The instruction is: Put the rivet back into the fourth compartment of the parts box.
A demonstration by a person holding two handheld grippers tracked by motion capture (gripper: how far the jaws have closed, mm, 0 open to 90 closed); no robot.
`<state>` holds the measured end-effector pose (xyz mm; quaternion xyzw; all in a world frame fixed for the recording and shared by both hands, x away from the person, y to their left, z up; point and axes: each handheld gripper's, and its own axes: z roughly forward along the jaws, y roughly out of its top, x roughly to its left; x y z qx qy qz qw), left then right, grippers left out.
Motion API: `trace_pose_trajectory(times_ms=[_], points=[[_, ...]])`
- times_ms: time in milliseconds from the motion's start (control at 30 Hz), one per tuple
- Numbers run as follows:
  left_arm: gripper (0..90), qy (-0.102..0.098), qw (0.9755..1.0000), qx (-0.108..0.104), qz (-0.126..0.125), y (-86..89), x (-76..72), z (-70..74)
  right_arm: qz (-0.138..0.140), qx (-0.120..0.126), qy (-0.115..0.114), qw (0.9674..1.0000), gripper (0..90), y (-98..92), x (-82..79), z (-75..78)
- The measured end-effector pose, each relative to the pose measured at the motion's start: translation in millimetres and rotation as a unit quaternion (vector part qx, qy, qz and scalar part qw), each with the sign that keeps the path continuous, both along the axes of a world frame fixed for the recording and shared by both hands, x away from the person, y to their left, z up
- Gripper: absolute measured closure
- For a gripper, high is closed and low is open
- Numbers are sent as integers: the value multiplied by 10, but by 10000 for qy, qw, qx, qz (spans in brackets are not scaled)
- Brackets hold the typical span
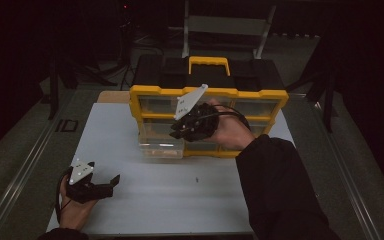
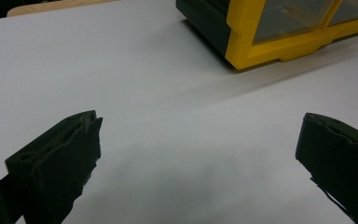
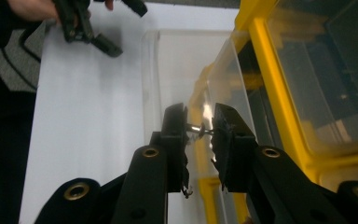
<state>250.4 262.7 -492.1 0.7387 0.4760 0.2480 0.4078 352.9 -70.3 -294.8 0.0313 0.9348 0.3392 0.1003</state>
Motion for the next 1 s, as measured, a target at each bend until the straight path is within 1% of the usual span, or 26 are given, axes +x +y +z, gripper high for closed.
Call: trace_pose_trajectory(times_ms=[33, 67, 100, 133, 167, 200, 233, 267, 300, 333, 367, 433, 567, 600, 633, 667, 733, 767, 867, 900, 933, 1000], points=[[4, 1, 10000, -1, -1, 0, 1, 0, 0, 0, 0, 10000, 750, 0, 0, 0], [4, 3, 10000, 1, -4, 0, 1, -1, -18, 81, 5, 10000, 746, 40, 10, -11], [4, 6, 10000, 5, -4, -1, 1, 0, -18, 81, 5, 10000, 746, 40, 10, -11], [5, 5, 10000, 4, -9, -1, 1, 0, -17, 173, 122, 9998, 561, 68, 21, -24], [4, 5, 10000, 6, -14, -1, 0, 1, 86, 198, 279, 9994, 451, 80, 33, -39], [4, 2, 10000, 6, -15, 0, -2, 1, 86, 198, 279, 9994, 451, 80, 33, -39], [5, 8, 10000, 3, -15, 2, -2, 3, 114, 167, 366, 9991, 365, 87, 35, -55], [5, 7, 10000, -2, -11, 3, -1, 2, 85, 117, 275, 9995, 272, 87, 22, -74], [5, 4, 10000, -8, -7, 3, 0, 0, 25, 76, 186, 9998, 217, 81, 9, -90], [4, 5, 10000, -7, -8, 3, 0, 0, 1, 45, 186, 9998, 182, 51, 1, -113], [4, 3, 10000, -3, -11, 1, -1, 1, 1, 45, 186, 9998, 182, 51, 1, -113], [5, -2, 10000, 7, -17, 0, -1, 2, -51, 5, 132, 9999, 146, 11, -5, -133], [5, 2, 10000, 4, -8, -1, 0, 0, -121, -208, 111, 9996, 145, -81, -30, -193], [4, 3, 10000, 6, -6, -1, 0, 0, -150, -275, 76, 9995, 145, -103, -38, -219], [5, 5, 10000, 3, -4, -1, 0, 1, -158, -401, 83, 9990, 146, -152, -44, -268], [5, 2, 10000, 5, -3, -1, 0, 1, -158, -401, 83, 9990, 146, -152, -44, -268], [5, -1, 10000, -2, 2, 0, 0, 0, -213, -554, 108, 9982, 146, -225, -56, -347], [5, 2, 10000, 2, 3, -1, 0, 0, -213, -554, 108, 9982, 146, -225, -56, -347], [4, 2, 10000, 8, -2, -2, 1, 0, -233, -685, 132, 9973, 146, -284, -66, -436], [5, -1, 10000, 7, -1, -1, 0, 0, -234, -740, 135, 9969, 146, -300, -74, -470], [5, 3, 10000, 3, 3, -1, 0, 0, -254, -820, 199, 9961, 146, -316, -88, -505], [4, 1, 10000, -1, 7, -1, 1, -1, -275, -961, 191, 9948, 146, -345, -103, -580]])
